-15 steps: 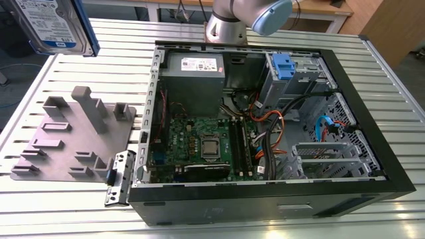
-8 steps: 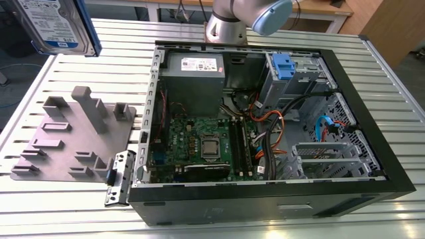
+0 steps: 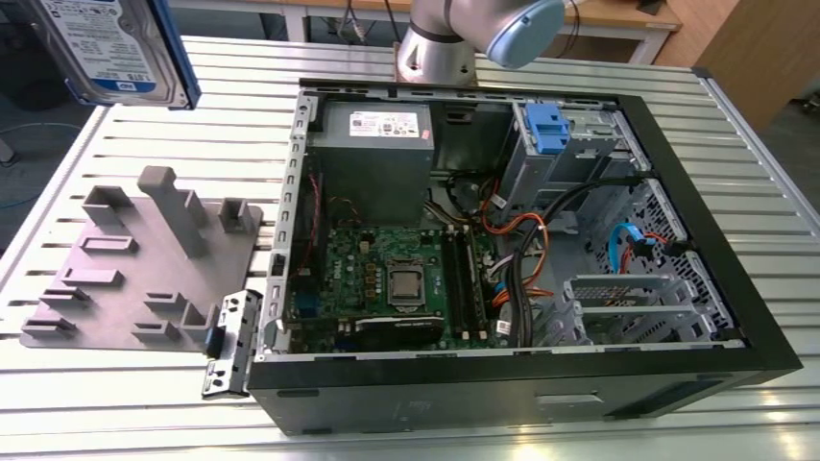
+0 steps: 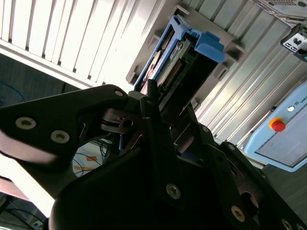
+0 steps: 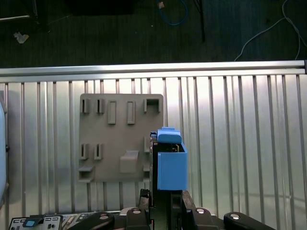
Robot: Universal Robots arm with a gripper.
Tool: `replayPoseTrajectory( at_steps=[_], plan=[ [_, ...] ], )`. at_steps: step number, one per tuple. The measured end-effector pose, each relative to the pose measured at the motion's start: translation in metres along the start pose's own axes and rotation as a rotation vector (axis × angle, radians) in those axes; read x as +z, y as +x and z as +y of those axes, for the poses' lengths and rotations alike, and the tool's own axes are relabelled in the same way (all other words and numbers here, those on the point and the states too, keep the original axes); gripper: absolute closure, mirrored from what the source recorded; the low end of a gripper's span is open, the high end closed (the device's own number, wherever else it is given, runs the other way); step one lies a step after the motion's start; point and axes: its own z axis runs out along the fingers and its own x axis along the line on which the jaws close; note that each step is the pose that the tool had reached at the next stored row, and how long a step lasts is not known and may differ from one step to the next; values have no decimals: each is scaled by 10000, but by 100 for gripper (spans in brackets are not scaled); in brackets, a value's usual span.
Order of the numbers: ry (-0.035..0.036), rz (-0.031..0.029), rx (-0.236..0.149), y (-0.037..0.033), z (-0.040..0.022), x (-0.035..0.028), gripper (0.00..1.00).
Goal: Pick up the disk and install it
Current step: 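Pick up the disk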
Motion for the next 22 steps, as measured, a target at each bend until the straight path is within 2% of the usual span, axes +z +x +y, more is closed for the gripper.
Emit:
replayPoseTrajectory(
  at_steps=[22],
  plan=[
    [0,0,0,-8,-139,-5,65]
  ],
)
